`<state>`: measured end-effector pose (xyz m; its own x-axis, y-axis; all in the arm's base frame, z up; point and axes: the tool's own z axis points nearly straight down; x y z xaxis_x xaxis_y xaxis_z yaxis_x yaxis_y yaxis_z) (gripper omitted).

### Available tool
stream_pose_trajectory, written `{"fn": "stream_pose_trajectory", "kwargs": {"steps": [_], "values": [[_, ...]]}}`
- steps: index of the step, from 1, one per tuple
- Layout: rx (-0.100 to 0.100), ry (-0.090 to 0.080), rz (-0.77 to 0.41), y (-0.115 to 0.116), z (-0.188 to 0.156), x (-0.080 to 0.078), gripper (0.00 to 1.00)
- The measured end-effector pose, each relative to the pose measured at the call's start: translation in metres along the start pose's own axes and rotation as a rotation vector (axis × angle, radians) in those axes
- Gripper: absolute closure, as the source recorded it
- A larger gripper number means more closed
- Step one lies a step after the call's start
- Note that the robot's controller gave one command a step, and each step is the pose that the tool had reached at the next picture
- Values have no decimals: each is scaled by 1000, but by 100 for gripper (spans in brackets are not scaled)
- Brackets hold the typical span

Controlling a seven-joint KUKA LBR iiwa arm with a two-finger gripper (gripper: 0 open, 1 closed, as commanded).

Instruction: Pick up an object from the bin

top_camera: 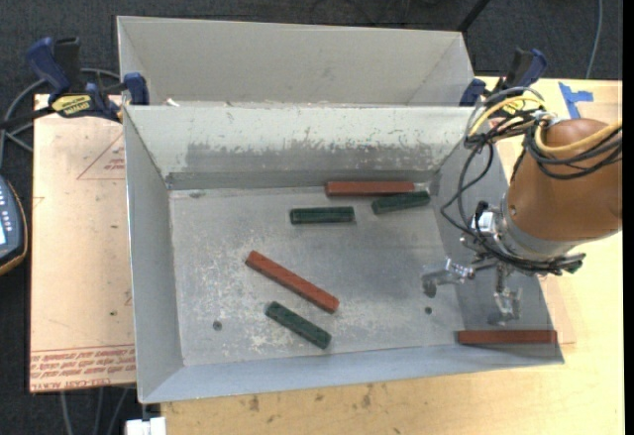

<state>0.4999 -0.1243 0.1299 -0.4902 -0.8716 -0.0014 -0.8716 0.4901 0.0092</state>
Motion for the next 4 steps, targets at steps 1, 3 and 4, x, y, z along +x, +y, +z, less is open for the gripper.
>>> {"fn": "stream_pose_trajectory", "kwargs": {"steps": [1,3,4], "values": [[12,-5,310,48,-105,-47,0],[4,0,387,81,-26,-139,0],[7,-5,637,89,54,-231,0]]}}
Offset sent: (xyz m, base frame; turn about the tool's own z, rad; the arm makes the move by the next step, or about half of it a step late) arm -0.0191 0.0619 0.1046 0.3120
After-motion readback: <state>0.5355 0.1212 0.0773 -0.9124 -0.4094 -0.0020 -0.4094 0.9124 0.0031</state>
